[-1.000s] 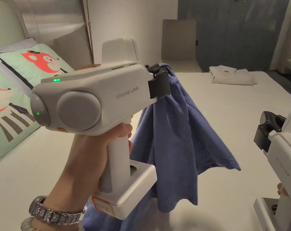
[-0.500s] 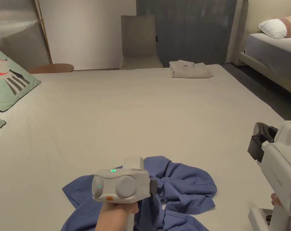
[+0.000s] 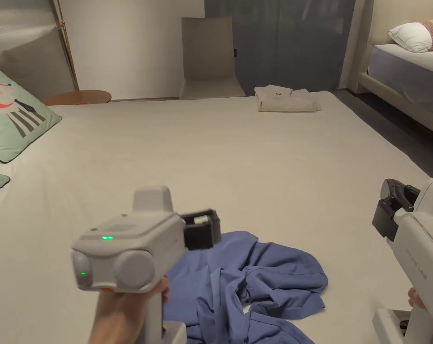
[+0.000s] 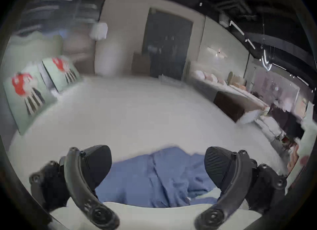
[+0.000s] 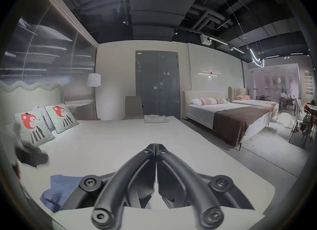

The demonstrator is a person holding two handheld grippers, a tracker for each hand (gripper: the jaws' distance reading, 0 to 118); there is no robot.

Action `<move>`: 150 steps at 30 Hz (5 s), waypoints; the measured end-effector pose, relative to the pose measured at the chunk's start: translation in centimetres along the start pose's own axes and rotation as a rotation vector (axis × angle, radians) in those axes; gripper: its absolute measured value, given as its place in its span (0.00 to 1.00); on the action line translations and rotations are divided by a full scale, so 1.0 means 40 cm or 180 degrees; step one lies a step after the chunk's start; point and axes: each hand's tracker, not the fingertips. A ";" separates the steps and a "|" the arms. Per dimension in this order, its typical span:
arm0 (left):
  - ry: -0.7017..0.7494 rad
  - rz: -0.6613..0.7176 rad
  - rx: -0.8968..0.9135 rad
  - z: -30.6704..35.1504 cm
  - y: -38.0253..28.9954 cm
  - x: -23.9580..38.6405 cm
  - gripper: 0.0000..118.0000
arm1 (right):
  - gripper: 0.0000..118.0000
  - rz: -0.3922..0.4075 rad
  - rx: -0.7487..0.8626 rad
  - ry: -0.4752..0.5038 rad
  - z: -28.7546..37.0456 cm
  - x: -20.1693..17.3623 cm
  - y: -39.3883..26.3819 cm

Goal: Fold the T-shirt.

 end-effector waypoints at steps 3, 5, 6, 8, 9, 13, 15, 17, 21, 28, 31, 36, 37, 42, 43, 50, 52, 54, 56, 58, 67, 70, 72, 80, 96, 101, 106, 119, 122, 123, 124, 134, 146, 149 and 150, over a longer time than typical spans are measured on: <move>0.0264 -0.0084 0.0602 0.105 0.067 -0.046 0.91 | 0.01 -0.0004 0.0094 0.0027 0.005 -0.018 0.008; 0.0508 -0.0169 0.0901 0.165 0.089 -0.076 0.88 | 0.01 0.0014 0.0147 0.0045 0.007 -0.030 0.010; 0.0652 -0.0221 0.0996 0.190 0.096 -0.091 0.83 | 0.01 0.0008 0.0160 0.0054 0.007 -0.036 0.012; 0.0902 -0.0257 0.1147 0.217 0.100 -0.117 0.57 | 0.01 -0.0021 0.0179 0.0096 0.006 -0.046 0.014; 0.0993 -0.0256 0.1177 0.228 0.102 -0.129 0.39 | 0.01 -0.0028 0.0182 0.0106 0.005 -0.052 0.014; 0.0932 -0.0194 0.1117 0.244 0.098 -0.167 0.00 | 0.01 -0.0022 0.0187 0.0145 -0.001 -0.073 0.013; 0.0913 -0.0181 0.1047 0.243 0.095 -0.175 0.00 | 0.01 -0.0012 0.0194 0.0170 -0.002 -0.081 0.014; 0.0921 -0.0168 0.0980 0.235 0.087 -0.183 0.00 | 0.01 -0.0002 0.0191 0.0190 -0.004 -0.088 0.015; 0.0800 -0.0069 0.0444 0.181 0.042 -0.214 0.00 | 0.01 0.0027 0.0156 0.0212 -0.008 -0.098 0.003; 0.0752 0.0344 -0.1043 0.018 -0.192 -0.292 0.49 | 0.01 0.0065 -0.0046 0.0238 -0.012 -0.100 -0.050; 0.0678 0.0316 -0.1436 -0.024 -0.290 -0.300 0.88 | 0.01 0.0106 -0.0139 0.0226 -0.015 -0.098 -0.073; 0.0732 0.0253 -0.1820 -0.074 -0.394 -0.289 0.81 | 0.01 0.0134 -0.0319 0.0212 -0.018 -0.091 -0.114; 0.0724 0.0257 -0.1811 -0.073 -0.400 -0.284 0.59 | 0.01 0.0149 -0.0361 0.0206 -0.019 -0.090 -0.124; 0.0650 0.0019 -0.1635 -0.048 -0.371 -0.251 0.01 | 0.01 0.0214 -0.0624 0.0211 -0.041 -0.084 -0.173; 0.0648 0.0042 -0.1594 -0.042 -0.362 -0.244 0.01 | 0.09 0.0212 -0.0776 0.0250 -0.054 -0.084 -0.185; 0.0581 0.0071 -0.1338 0.001 -0.313 -0.230 0.01 | 0.81 0.0304 -0.2151 0.0431 -0.179 -0.105 -0.342; 0.0582 0.0060 -0.1328 0.006 -0.308 -0.231 0.01 | 0.76 0.0453 -0.2466 0.0388 -0.207 -0.122 -0.394; 0.0602 0.0062 -0.1301 0.012 -0.306 -0.235 0.01 | 0.67 0.0501 -0.2562 0.0508 -0.218 -0.135 -0.426; 0.0603 0.0119 -0.1296 0.016 -0.302 -0.243 0.01 | 0.57 0.0419 -0.2414 0.0555 -0.205 -0.138 -0.420; 0.0587 0.0188 -0.1273 0.026 -0.295 -0.250 0.01 | 0.04 0.0476 -0.2245 0.0559 -0.196 -0.140 -0.390; 0.0538 0.0279 -0.0695 0.096 -0.134 -0.281 0.01 | 0.06 -0.0041 -0.1595 0.0568 -0.125 -0.015 -0.169; 0.0636 0.0219 -0.0369 0.138 -0.051 -0.295 0.01 | 0.06 -0.0074 -0.1476 0.0576 -0.089 0.003 -0.096; 0.0706 0.0201 -0.0204 0.164 0.000 -0.308 0.01 | 0.06 -0.0102 -0.1457 0.0618 -0.073 0.007 -0.066; 0.0746 0.0185 0.0200 0.244 0.142 -0.322 0.01 | 0.06 -0.0071 -0.0639 0.0579 0.005 0.031 0.138; 0.0660 0.0188 0.0712 0.179 0.475 -0.367 0.01 | 0.06 -0.0072 0.0255 0.0339 -0.119 0.028 0.450; 0.0792 0.0141 0.0822 0.084 0.593 -0.387 0.01 | 0.06 -0.0094 0.0429 0.0177 -0.231 0.016 0.530; 0.0831 0.0207 0.0954 -0.006 0.706 -0.406 0.01 | 0.06 -0.0104 0.0616 0.0012 -0.344 0.017 0.597; 0.0825 0.0088 0.1313 -0.171 0.848 -0.375 0.01 | 0.06 -0.0084 0.0908 -0.0230 -0.513 0.021 0.680; 0.0797 0.0106 0.1228 -0.198 0.819 -0.377 0.01 | 0.06 -0.0073 0.0841 -0.0234 -0.528 0.025 0.649; 0.0790 0.0099 0.1178 -0.207 0.804 -0.379 0.01 | 0.06 -0.0070 0.0802 -0.0233 -0.531 0.027 0.634; 0.0789 0.0084 0.1108 -0.215 0.788 -0.379 0.01 | 0.06 -0.0062 0.0744 -0.0227 -0.533 0.028 0.616; 0.0782 0.0006 0.0478 -0.204 0.539 -0.363 0.01 | 0.06 0.0037 0.0053 -0.0121 -0.449 0.033 0.396; 0.0771 0.0226 -0.0297 0.005 0.102 -0.350 0.01 | 0.06 0.0057 -0.0703 0.0053 -0.142 0.045 0.097; 0.0856 0.0380 -0.0556 0.025 -0.008 -0.364 0.01 | 0.06 0.0115 -0.0950 0.0053 -0.114 0.060 0.014; 0.0854 0.0398 -0.0661 0.026 -0.038 -0.368 0.01 | 0.06 0.0119 -0.1019 0.0043 -0.106 0.060 -0.008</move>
